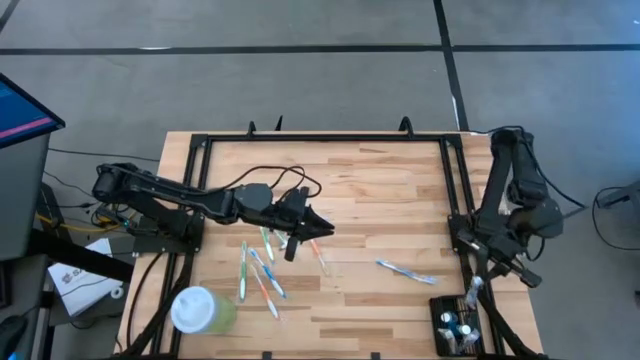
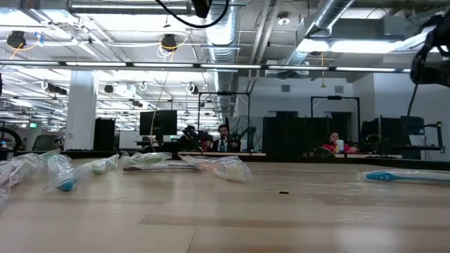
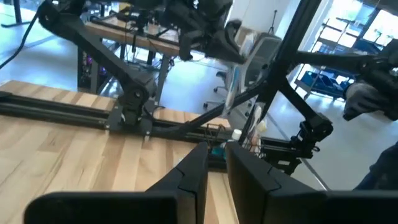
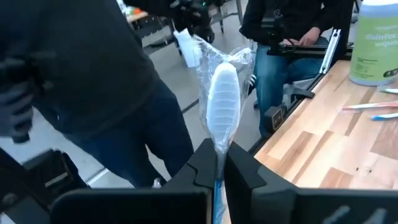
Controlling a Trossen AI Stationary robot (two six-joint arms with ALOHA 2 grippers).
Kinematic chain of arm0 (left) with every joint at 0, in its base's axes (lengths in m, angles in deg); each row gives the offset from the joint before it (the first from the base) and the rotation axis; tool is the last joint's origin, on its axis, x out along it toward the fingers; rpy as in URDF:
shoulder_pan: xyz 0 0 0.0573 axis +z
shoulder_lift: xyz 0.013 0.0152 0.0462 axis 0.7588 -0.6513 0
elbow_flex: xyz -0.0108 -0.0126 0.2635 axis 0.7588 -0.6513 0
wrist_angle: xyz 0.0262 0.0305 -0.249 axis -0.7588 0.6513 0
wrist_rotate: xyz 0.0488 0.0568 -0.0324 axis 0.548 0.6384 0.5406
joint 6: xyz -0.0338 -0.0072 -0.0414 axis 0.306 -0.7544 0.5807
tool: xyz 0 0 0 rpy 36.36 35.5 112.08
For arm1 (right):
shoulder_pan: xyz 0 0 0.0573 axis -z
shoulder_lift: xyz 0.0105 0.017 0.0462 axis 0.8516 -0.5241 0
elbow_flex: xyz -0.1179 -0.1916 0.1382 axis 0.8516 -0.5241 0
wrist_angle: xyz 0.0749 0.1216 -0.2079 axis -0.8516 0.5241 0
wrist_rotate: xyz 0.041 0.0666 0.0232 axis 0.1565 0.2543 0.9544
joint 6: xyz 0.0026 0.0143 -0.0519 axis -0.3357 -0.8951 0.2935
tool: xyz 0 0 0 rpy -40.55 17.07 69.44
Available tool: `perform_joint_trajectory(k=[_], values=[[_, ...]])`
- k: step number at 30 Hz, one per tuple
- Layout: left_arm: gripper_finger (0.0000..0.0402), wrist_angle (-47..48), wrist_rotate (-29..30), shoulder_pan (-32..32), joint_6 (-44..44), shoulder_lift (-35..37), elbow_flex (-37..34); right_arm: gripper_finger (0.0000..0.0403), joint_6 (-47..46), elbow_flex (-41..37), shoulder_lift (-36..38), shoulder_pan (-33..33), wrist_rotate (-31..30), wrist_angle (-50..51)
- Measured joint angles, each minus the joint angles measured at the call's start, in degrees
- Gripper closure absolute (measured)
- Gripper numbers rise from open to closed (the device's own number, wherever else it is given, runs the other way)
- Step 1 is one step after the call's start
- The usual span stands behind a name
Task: Pick & Place toothbrushing station
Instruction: Put the top blue toothbrush into the black organizer
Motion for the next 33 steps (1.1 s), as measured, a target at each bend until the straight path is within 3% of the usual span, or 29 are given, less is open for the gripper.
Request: perform_joint_trajectory(k=[8, 18, 33], values=[[0.0349, -1.5, 0.8, 0.0, 0.1, 0.0, 0.0, 0.0396, 2.2, 0.0, -3.6, -12.0, -14.2, -3.1], [0.0349, -2.3, 1.5, 0.0, 0.2, 0.0, 0.0, 0.0394, 1.5, -7.4, -4.2, -11.5, -13.5, -14.3], [0.0349, -2.7, 2.0, 0.1, 0.0, 0.0, 0.0, 0.0393, 8.4, -7.8, -4.1, -9.5, -16.3, -19.1]])
